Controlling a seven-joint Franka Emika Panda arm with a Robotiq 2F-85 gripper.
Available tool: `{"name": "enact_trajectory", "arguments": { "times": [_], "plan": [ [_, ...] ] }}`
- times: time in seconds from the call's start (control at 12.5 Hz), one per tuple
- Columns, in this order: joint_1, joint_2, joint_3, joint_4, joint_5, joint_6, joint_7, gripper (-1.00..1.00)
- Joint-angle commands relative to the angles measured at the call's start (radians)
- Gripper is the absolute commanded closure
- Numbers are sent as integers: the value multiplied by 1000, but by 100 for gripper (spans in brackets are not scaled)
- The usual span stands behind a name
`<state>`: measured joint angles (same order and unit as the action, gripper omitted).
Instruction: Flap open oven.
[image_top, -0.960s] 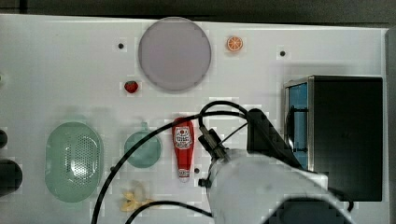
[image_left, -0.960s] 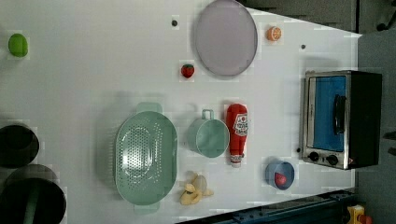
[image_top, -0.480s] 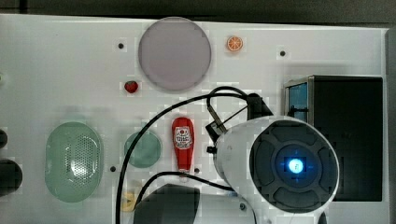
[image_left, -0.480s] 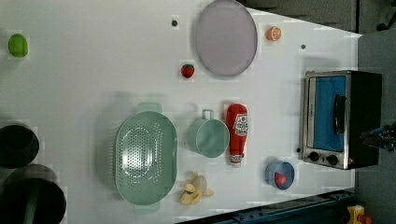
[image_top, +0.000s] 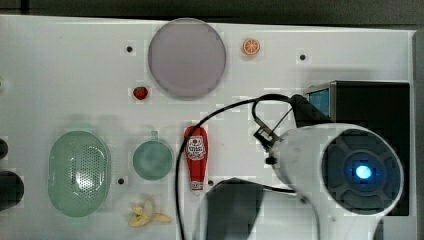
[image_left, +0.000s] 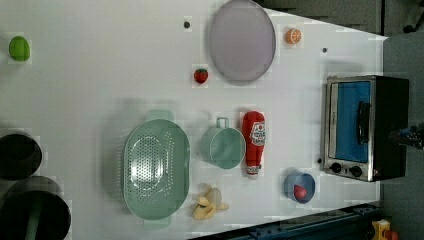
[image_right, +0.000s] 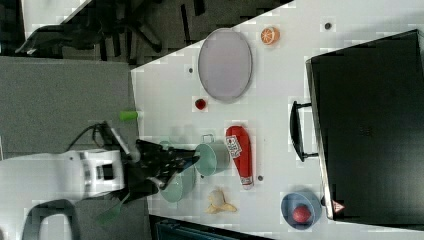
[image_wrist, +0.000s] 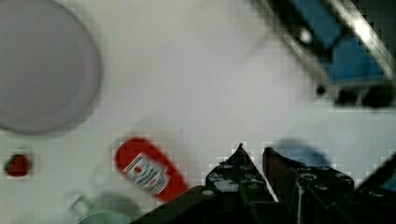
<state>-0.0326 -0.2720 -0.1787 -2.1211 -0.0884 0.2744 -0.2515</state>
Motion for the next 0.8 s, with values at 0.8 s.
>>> {"name": "enact_trajectory", "arguments": {
  "times": [0.8],
  "plan": [
    [-61,247,-234,-69,-3,382,-865,65]
  ]
}}
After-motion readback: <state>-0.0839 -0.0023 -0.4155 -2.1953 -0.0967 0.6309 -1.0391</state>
